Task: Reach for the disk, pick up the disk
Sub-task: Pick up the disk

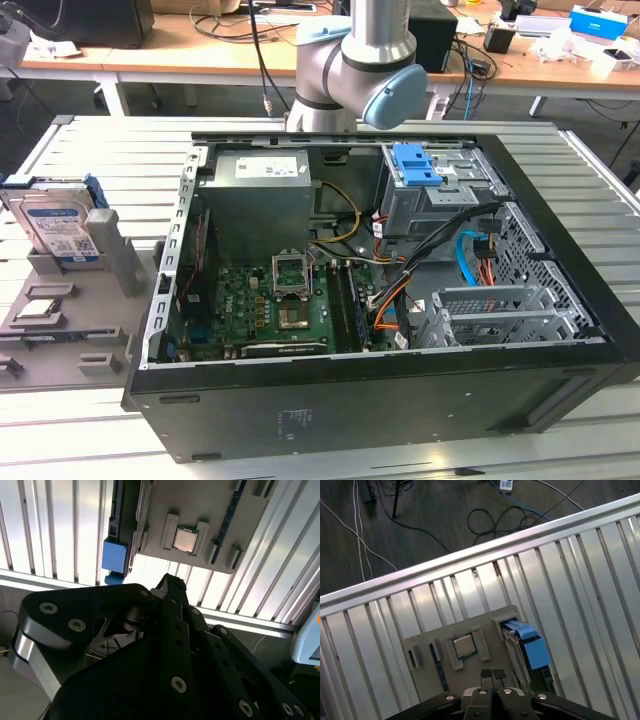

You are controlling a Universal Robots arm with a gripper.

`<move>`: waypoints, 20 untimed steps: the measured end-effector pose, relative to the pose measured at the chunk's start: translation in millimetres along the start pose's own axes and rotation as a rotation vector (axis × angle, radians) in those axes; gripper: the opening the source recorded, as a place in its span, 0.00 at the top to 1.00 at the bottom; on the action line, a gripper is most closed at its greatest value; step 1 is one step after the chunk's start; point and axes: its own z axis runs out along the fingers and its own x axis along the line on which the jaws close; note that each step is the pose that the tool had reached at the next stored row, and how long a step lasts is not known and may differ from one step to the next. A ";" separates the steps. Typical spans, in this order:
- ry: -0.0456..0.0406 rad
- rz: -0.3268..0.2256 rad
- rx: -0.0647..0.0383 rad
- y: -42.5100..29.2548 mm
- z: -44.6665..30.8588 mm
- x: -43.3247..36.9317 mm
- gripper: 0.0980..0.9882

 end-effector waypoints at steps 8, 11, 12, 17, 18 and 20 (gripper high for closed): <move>0.0047 -0.124 0.000 0.0 0.0 0.0 0.99; 0.0060 -0.157 0.000 0.0 0.0 0.0 0.99; 0.0067 -0.177 0.000 0.0 0.0 0.0 0.99; 0.0069 -0.180 0.000 0.0 0.0 0.0 0.99; 0.0069 -0.180 0.000 0.0 0.0 0.0 0.99; 0.0069 -0.180 0.000 0.0 0.0 0.0 0.98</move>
